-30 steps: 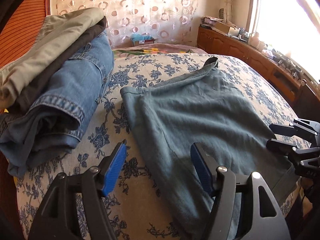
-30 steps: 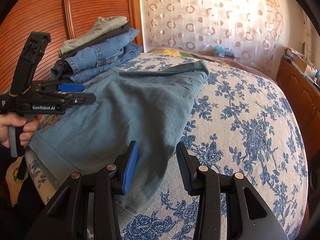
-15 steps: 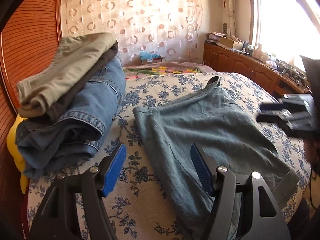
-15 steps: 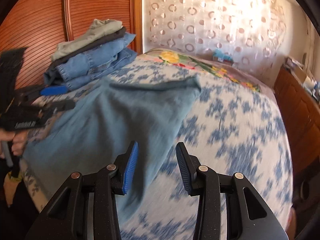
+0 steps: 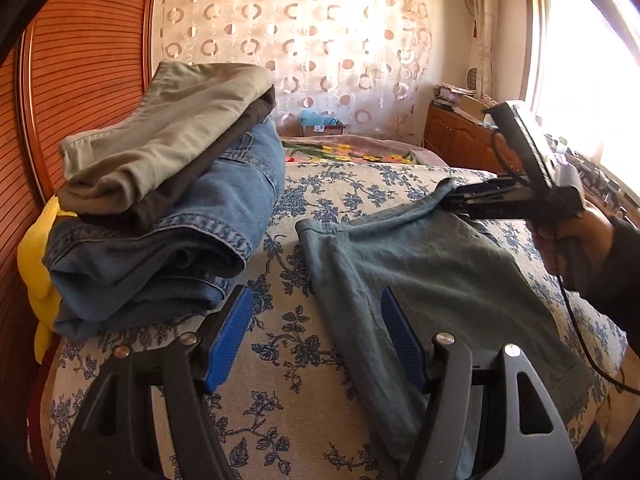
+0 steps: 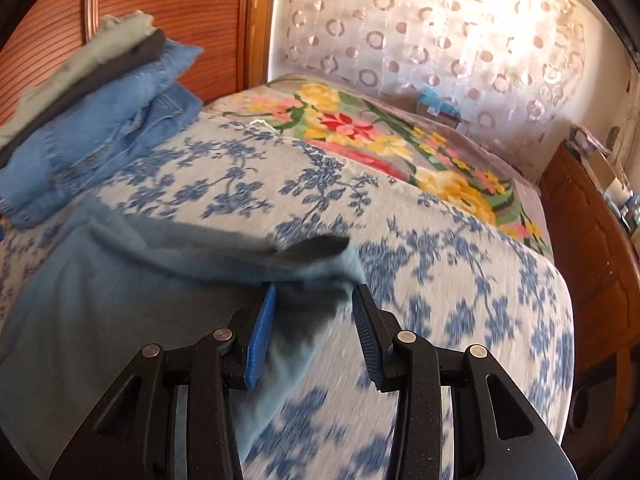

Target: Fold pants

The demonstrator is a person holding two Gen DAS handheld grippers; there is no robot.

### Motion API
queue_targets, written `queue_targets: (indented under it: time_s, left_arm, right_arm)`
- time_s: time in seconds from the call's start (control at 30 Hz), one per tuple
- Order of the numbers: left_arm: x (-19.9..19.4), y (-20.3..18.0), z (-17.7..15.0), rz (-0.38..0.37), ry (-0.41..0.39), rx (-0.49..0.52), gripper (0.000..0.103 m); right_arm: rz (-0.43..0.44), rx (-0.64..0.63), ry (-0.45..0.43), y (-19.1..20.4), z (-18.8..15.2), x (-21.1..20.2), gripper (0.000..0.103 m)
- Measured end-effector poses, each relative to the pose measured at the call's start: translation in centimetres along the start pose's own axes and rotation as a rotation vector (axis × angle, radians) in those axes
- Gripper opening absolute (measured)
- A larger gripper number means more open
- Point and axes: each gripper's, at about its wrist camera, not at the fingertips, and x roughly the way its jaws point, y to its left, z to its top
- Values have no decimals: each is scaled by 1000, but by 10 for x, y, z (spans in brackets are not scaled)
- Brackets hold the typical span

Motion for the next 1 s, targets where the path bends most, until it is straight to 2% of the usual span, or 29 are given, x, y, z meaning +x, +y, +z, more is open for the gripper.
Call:
queue_targets:
  time_s: [0.1,0.17,0.23,0.43,0.53,0.6,0.63,0.67,0.77,1.0]
  left_arm:
    - [3,-1,1,7,4,5,67]
    - [3,-3,0,13,6,10,67]
    - [4,-3,1,15,6,14,67]
    - [5,-7,0,21,5,28,67]
    - [5,-11,-1,18,9,42,67]
    - [10,-17,-10,-3,31,59,67]
    - [12,-21,-12,10,50,78,67]
    - [9,-23,-11,20,33,86,67]
    - [-5,-20,-2,-26,-31,49,67]
    - [-30,-21,14,-10,-75,79,67]
  right_arm:
    - [-26,-12,8,-6,12,11,39]
    - [-91,-14,13,-12,19,20,39]
    - [-114,25,28,-21,23,27,39]
    - [-34,84,-7,-29,15,5,39]
    - [9,83,-40,-17,5,-23,40]
    - [27,79,-53,-8,-5,-39,40]
    - [37,78,-61,-3,-10,-47,39]
    - [46,78,-69,3,-16,-56,39]
    - [74,73,-89,20,-36,-79,39]
    - [111,74,-97,48,-80,-117,39]
